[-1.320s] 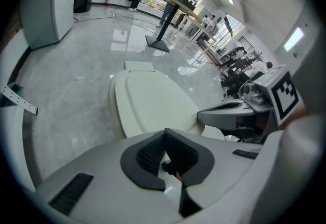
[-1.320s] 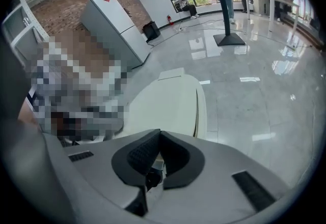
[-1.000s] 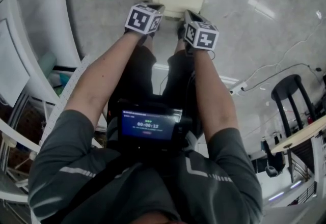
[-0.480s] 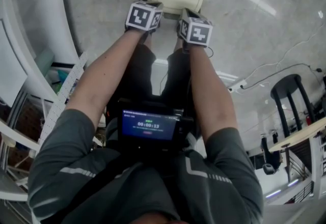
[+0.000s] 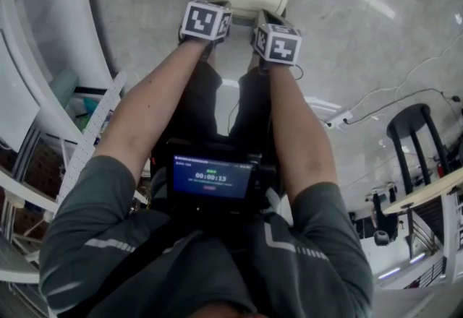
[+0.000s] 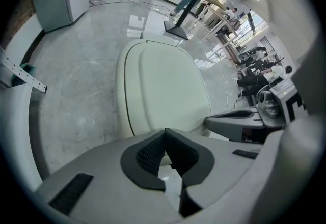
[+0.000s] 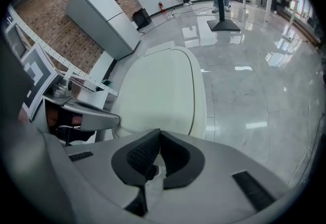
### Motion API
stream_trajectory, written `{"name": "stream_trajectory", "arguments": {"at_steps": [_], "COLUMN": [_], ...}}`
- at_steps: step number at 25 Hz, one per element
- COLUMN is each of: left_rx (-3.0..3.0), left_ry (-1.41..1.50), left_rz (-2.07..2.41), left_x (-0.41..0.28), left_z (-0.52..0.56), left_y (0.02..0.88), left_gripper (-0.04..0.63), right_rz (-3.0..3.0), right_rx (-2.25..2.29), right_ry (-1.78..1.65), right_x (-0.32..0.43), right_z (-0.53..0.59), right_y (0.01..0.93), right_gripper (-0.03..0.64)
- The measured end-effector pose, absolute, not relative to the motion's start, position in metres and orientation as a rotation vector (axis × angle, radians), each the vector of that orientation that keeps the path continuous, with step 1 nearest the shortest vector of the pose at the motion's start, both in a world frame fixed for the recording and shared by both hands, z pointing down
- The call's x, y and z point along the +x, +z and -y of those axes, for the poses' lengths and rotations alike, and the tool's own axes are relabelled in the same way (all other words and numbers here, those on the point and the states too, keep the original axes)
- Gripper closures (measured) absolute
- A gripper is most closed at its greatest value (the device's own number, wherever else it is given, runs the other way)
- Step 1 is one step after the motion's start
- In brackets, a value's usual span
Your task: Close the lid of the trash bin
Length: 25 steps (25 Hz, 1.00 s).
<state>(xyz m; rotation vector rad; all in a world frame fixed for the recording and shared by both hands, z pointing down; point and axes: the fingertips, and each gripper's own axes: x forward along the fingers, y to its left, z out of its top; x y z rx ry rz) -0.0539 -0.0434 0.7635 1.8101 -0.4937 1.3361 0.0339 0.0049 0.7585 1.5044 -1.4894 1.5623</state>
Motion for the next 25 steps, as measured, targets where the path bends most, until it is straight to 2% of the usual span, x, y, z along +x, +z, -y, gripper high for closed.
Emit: {"name": "stream_trajectory", "arguments": {"at_steps": [3, 7, 14, 25], "left_rx": [1.809, 1.817, 1.921, 2.118], "left_ry": [1.359, 1.241, 1.123, 0.986], "left_rz": [0.491, 0.485, 0.514, 0.517], "left_x": [-0.055, -0.040, -0.019, 0.011], "left_z": [0.046, 0.054, 0.093, 0.145], "left_y": [0.761, 0.748, 0.721, 0.659], "left_gripper": [0.592, 0.592, 0.592, 0.592], "right_rz": [1.492, 1.548, 1.675, 1.888], "right_rx": [1.478, 1.516, 1.529, 1.663], "right_ry": [1.564, 1.422, 1.376, 1.288], "right_x": [0.033, 0.041, 0.048, 0.091], "right_z": [-0.004, 0.007, 0.036, 0.115], "right_y": [0.757, 0.747, 0.723, 0.651], "right_gripper": [0.611, 0.611, 0.612, 0.614]}}
